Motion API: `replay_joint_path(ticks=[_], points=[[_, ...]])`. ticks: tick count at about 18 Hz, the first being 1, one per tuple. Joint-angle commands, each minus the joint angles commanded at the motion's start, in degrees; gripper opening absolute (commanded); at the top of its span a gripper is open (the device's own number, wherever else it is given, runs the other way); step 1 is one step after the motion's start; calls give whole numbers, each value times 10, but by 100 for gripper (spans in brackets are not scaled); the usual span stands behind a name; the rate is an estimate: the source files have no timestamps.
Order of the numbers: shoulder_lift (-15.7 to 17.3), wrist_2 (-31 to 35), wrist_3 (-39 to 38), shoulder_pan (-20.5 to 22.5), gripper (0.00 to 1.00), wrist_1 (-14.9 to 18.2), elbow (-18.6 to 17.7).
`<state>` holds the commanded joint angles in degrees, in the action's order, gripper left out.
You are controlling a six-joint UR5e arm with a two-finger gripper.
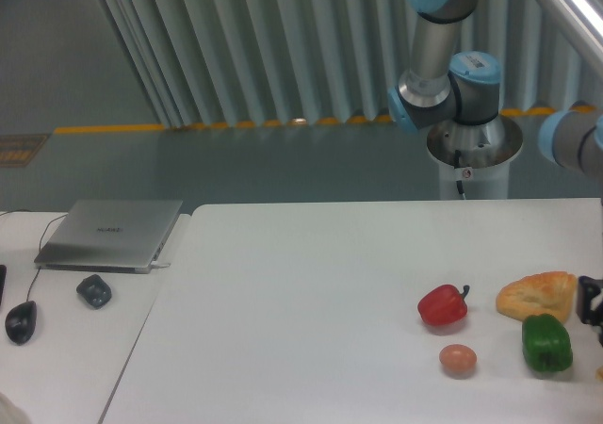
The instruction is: Place the yellow pepper on the table
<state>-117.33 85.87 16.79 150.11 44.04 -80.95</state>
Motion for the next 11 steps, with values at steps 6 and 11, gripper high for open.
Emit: replay_joint_path(ticks=[6,11], points=[[-18,1,-11,11,100,-23,4],[-31,3,-49,18,100,-23,7]])
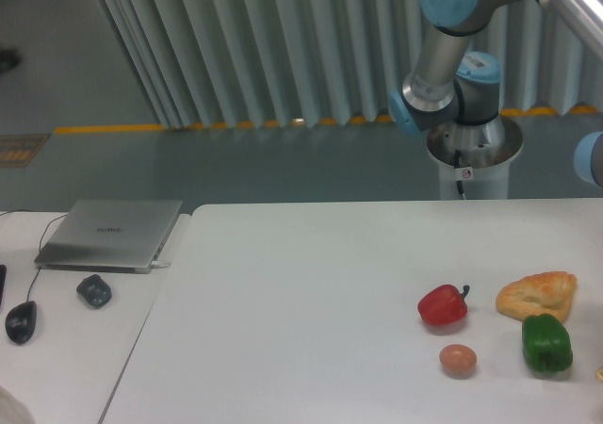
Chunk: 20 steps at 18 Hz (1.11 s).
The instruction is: Place the yellow pepper on the table
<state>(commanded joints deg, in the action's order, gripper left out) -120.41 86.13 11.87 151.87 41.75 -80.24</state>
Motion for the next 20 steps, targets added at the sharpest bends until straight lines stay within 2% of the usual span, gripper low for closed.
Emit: replay_joint_path(ticks=[3,9,12,15,20], points=[[-15,1,-16,0,100,-1,1],[-24,0,-47,-3,100,-1,6],[-32,-2,-80,-2,100,-1,14],[-44,0,-115,-2,100,-1,37],[-50,0,-107,-1,100,-4,47]])
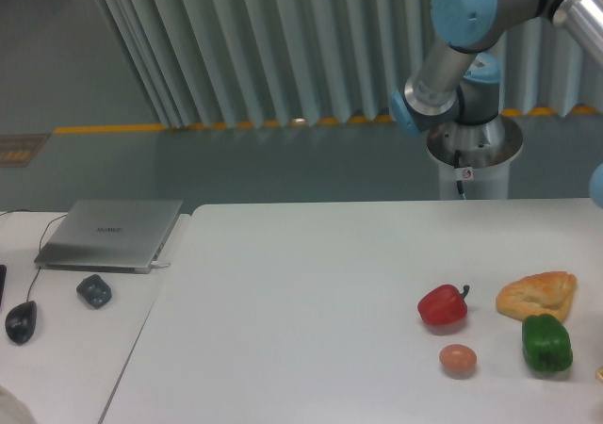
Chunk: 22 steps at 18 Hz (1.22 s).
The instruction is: Place the yellow pepper on the table
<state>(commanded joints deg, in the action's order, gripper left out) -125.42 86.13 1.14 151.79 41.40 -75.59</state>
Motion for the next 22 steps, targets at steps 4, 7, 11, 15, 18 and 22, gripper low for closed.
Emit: replay_joint_path(ticks=[4,7,11,15,18,22], points=[[-11,1,-8,0,100,1,5],[-18,1,-8,1,100,1,6],[-27,0,-6,0,100,1,16],[-48,-3,-4,0,100,0,35],[-53,-4,-4,-1,100,-1,40],[-54,-4,-4,-1,100,0,44]])
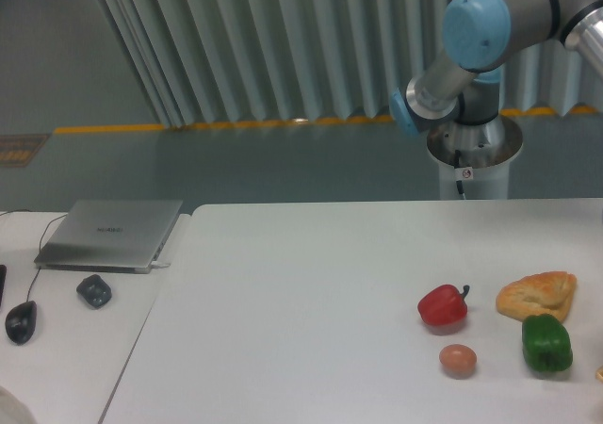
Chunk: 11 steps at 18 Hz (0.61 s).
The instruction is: Place the yellow pepper on the table
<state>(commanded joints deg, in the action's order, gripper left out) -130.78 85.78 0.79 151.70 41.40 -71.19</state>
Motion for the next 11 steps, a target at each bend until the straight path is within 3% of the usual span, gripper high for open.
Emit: replay_joint_path(ticks=[11], points=[[-8,0,4,2,100,-1,4]])
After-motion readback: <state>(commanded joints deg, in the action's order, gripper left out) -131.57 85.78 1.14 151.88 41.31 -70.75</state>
